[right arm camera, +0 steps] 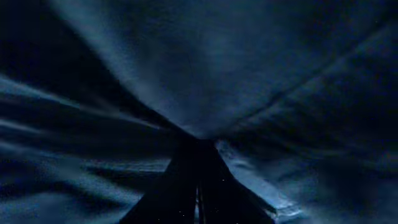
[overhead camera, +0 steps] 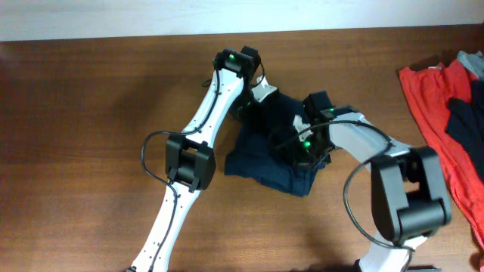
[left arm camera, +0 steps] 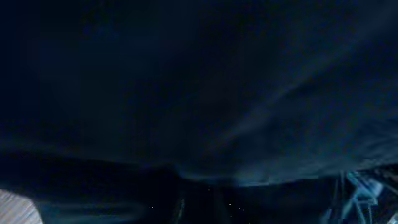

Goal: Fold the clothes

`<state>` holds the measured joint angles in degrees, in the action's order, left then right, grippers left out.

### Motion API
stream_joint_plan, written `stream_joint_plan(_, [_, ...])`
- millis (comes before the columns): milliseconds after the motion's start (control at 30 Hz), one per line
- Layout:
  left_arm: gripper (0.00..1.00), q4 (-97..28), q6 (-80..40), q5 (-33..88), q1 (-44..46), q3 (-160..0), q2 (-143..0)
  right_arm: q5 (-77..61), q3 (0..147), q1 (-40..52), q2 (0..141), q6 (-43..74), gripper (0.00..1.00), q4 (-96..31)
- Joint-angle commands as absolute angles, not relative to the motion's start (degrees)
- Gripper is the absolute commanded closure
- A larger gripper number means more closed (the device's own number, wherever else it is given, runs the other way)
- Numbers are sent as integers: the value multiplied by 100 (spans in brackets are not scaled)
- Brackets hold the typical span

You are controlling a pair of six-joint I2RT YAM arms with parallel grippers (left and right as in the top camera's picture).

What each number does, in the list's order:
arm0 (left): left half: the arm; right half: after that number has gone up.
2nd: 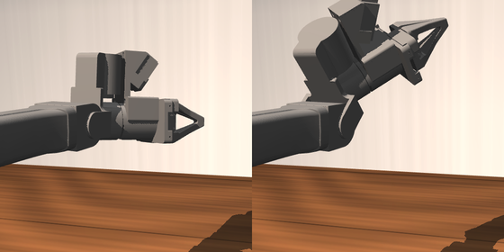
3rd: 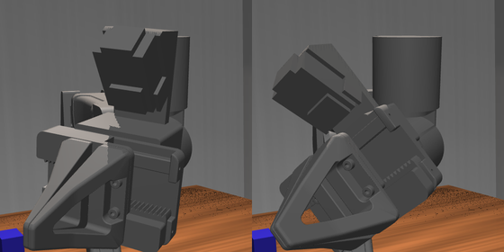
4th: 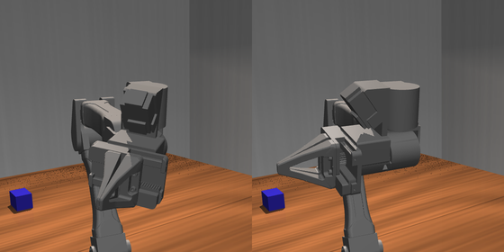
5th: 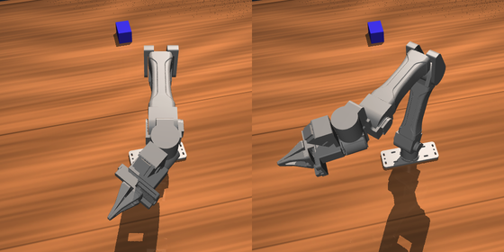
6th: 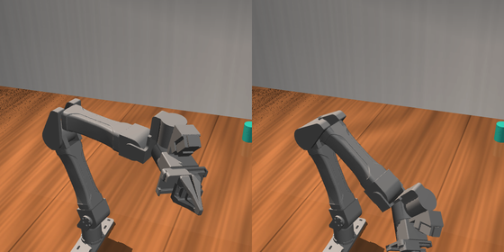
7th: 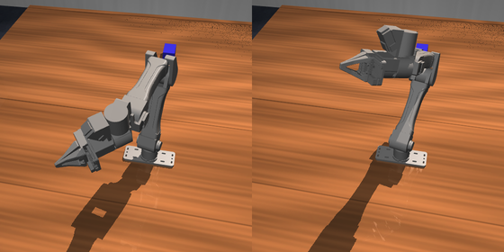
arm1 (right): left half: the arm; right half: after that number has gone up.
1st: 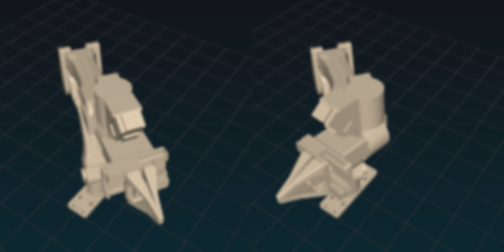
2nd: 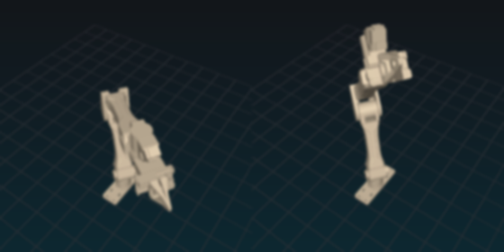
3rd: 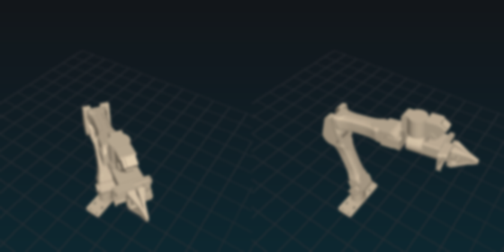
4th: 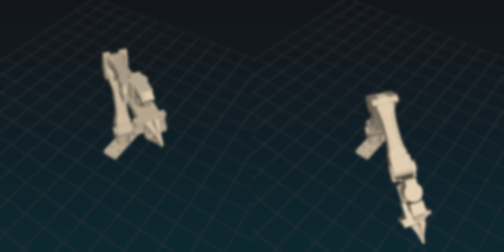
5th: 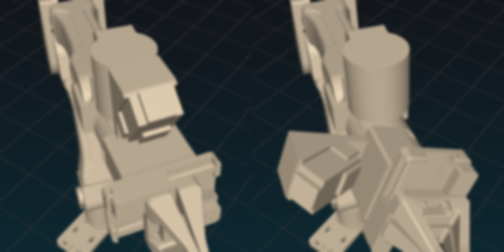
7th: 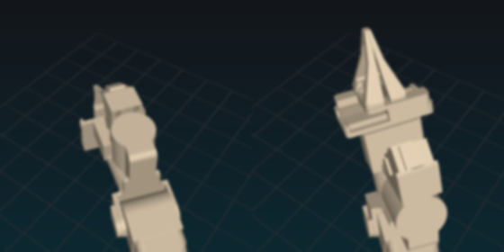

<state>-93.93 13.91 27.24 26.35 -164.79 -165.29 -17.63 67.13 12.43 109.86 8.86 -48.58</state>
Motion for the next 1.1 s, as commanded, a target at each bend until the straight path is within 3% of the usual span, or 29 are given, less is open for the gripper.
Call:
stream_joint_plan(0, [85, -9413, 1313, 2504, 2519, -16451, -16877, -342, 6702, 1269, 11159, 1310, 96, -5391])
stream_joint_plan(100, [85, -9408, 1109, 2504, 2329, -16628, -16820, 360, 6705, 1269, 11111, 1719, 96, -5802])
stream_joint_plan(167, [75, -9570, 825, 2532, 2099, -16973, -16724, 368, 6705, 1269, 11039, 1723, 96, -5878])
stream_joint_plan(333, [68, -9673, 432, 2534, 1787, -17248, -16169, 368, 6709, 1280, 10654, 1643, 96, -5931])
stream_joint_plan(400, [51, -9673, 384, 2624, 1745, -17248, -15926, 370, 6709, 1278, 10370, 1588, 96, -5916])
stream_joint_plan(467, [24, -9673, 314, 2639, 1745, -17248, -15758, 366, 6724, 1267, 10038, 1592, 92, -5872])
stream_joint_plan(500, [14, -9673, 233, 2873, 1769, -17246, -15725, 314, 6768, 1264, 9677, 1592, 82, -5819])
stream_joint_plan(600, [13, -9673, 233, 3573, 1857, -17141, -15745, 198, 6882, 1264, 9157, 1592, 42, -5806])
stream_joint_plan(700, [13, -9673, 231, 3817, 2003, -16903, -15745, 198, 6991, 1262, 8683, 1592, 16, -5804])
stream_joint_plan(767, [13, -9675, 233, 3728, 2119, -16693, -15745, 198, 7052, 1262, 8447, 1592, 11, -5806])
stream_joint_plan(833, [21, -9675, 233, 3527, 2224, -16440, -15745, 198, 7096, 1262, 8256, 1592, 7, -5808])
stream_joint_plan(867, [25, -9675, 233, 3422, 2263, -16322, -15745, 198, 7100, 1262, 8195, 1592, 7, -5811])
stream_joint_plan(1067, [31, -9675, 115, 2954, 2294, -16064, -15616, 198, 7100, 1262, 8071, 1592, 6, -5863])
